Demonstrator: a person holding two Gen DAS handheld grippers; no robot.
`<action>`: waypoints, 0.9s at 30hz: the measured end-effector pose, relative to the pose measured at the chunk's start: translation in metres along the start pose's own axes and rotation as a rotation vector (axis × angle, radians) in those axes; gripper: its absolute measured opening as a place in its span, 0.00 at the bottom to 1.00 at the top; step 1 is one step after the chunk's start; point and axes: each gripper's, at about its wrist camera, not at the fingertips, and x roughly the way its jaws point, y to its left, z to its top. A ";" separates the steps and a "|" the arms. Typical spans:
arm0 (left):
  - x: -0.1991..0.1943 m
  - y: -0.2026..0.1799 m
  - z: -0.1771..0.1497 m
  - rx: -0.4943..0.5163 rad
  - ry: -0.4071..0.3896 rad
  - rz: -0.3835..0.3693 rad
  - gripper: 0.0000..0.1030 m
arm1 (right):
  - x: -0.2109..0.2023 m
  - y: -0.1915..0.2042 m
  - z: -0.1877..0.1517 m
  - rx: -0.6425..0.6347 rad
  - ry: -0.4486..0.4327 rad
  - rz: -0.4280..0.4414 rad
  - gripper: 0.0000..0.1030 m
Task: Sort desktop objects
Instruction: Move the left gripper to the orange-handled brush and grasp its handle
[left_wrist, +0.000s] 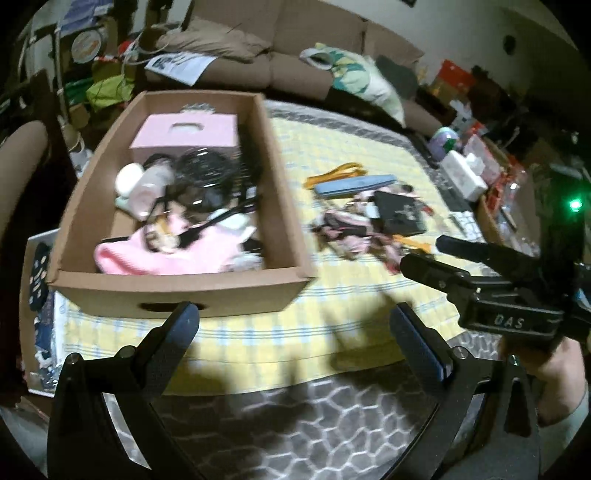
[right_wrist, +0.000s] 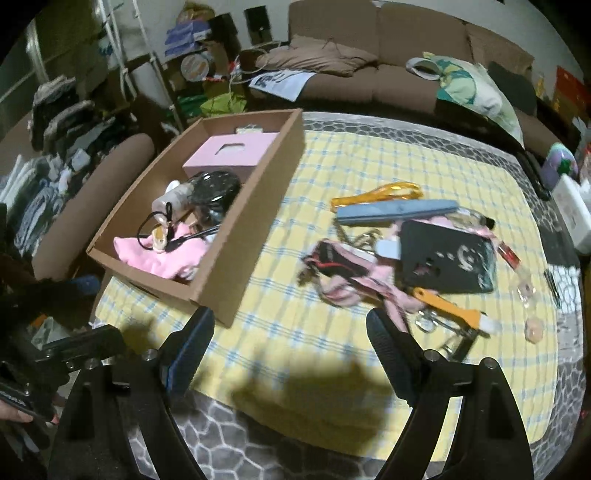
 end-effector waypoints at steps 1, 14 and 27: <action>0.001 -0.008 -0.001 0.011 -0.005 -0.008 1.00 | -0.005 -0.012 -0.003 0.020 -0.009 0.003 0.85; 0.091 -0.106 -0.018 0.098 0.096 -0.105 1.00 | -0.034 -0.180 -0.049 0.318 -0.071 -0.029 0.85; 0.164 -0.161 -0.006 0.124 0.133 -0.206 1.00 | 0.000 -0.249 -0.063 0.486 -0.130 0.116 0.77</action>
